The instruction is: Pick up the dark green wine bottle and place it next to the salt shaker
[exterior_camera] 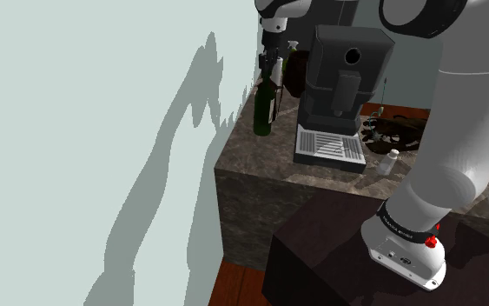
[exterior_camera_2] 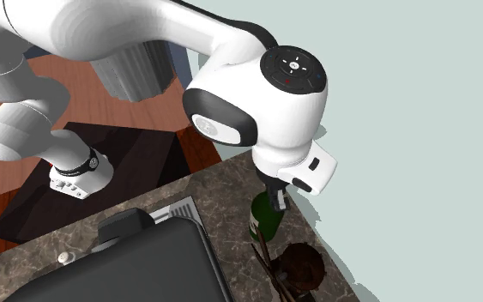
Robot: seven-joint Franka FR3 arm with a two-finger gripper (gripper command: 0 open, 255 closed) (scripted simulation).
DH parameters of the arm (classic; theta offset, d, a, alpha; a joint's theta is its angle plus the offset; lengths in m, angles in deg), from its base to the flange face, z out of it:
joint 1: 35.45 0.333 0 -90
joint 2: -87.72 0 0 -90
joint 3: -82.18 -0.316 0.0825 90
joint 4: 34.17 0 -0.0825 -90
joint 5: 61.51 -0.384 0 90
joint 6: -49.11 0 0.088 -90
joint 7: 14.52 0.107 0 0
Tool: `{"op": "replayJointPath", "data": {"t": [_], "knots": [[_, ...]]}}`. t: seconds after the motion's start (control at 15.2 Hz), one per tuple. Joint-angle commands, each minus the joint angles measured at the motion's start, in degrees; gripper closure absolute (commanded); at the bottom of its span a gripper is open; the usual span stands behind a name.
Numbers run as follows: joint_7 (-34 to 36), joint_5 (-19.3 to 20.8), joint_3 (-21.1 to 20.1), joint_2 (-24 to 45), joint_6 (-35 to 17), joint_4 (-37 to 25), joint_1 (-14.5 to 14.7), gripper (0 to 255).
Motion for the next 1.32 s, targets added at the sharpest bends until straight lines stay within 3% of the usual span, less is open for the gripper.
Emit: {"op": "replayJointPath", "data": {"t": [0.0, 0.33, 1.25], "knots": [[0.0, 0.0, 0.0, 0.0, 0.0, 0.0, 0.0, 255], [0.0, 0.0, 0.0, 0.0, 0.0, 0.0, 0.0, 255], [0.8, 0.3, 0.2, -0.2, 10.6, -10.4, -0.4, 255]]}}
